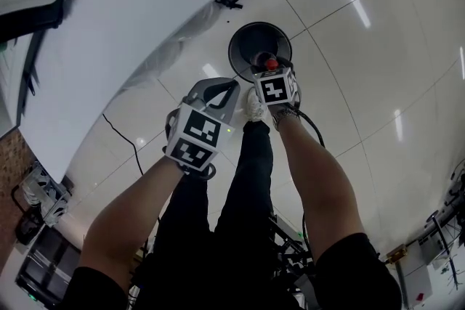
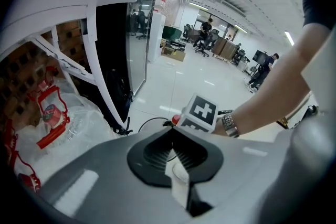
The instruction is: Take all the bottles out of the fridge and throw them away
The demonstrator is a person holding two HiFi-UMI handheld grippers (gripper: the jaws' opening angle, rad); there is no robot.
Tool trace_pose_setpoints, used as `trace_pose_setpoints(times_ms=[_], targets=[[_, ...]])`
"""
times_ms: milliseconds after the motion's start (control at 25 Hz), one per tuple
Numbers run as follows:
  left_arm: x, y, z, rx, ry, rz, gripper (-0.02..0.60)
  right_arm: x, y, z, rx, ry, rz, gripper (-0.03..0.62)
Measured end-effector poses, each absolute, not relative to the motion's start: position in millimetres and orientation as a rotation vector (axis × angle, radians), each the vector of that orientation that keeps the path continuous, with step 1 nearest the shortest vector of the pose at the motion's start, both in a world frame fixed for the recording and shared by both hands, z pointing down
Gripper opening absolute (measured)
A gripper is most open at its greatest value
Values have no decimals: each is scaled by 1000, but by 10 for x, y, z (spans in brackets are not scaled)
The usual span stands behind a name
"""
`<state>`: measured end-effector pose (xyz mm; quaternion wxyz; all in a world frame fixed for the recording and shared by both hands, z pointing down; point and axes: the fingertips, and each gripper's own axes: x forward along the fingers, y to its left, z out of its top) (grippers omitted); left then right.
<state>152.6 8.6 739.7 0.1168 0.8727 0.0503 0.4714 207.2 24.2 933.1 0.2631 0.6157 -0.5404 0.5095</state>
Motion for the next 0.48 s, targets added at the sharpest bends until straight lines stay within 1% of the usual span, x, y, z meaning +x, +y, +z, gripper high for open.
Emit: trace_pose_setpoints(times_ms=[240, 480], targets=[[1486, 104, 7415, 2550, 134, 1377, 3, 2043, 341, 9454, 1676, -1443, 1401, 308], [1473, 93, 7280, 2557, 100, 1354, 3, 2012, 291, 9181, 1710, -1484, 1384, 308]])
